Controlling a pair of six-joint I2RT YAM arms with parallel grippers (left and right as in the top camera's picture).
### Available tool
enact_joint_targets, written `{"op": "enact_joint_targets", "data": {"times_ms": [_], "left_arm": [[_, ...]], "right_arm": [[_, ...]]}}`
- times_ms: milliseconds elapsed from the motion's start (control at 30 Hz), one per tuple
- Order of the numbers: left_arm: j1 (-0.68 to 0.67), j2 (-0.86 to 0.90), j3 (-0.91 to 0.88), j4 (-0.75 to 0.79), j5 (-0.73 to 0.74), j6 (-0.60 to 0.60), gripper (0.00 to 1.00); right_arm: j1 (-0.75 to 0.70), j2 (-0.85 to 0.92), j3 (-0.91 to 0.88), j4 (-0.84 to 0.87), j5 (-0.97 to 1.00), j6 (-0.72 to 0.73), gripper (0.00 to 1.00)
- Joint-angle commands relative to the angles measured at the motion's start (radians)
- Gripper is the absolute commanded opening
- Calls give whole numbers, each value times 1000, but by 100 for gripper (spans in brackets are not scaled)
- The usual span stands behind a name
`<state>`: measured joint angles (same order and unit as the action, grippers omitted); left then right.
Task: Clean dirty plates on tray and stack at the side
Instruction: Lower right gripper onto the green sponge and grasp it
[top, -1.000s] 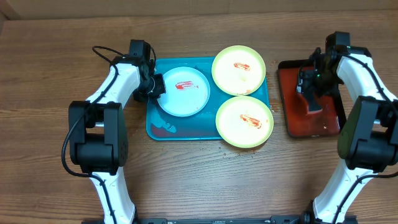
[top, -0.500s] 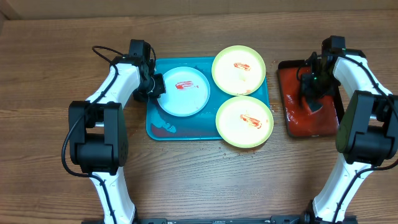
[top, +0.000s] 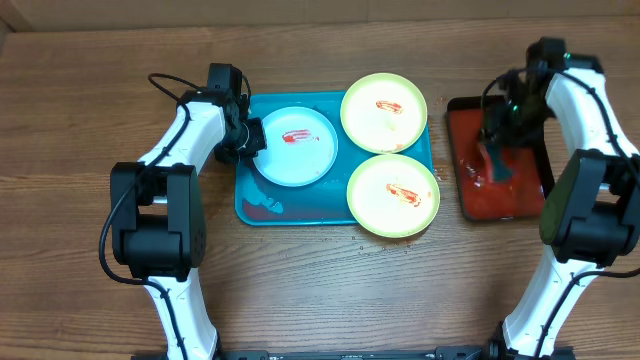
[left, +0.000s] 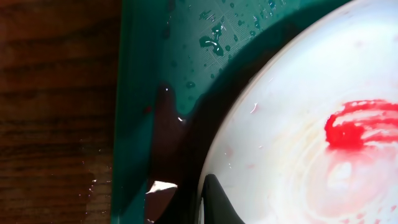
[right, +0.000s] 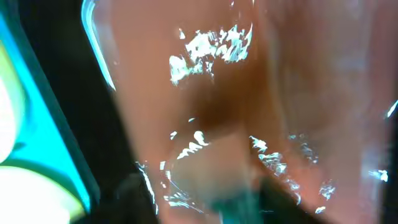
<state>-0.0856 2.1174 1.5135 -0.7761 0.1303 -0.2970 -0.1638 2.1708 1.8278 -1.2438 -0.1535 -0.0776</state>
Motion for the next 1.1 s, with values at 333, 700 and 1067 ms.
{"op": "enact_joint_targets", "data": {"times_ms": [333,700,1067], "left_arm": [[-5,21,-8,2,-23,2,4],[-6,21,-8,5,-23,2,4],[-6,21,-8,6,-23,2,4]], "right_arm": [[-6,-1,-74,19,54,-122,49],[1,-1,-262,146,74,-121,26],[1,-3,-204,117,69,-15,4]]}}
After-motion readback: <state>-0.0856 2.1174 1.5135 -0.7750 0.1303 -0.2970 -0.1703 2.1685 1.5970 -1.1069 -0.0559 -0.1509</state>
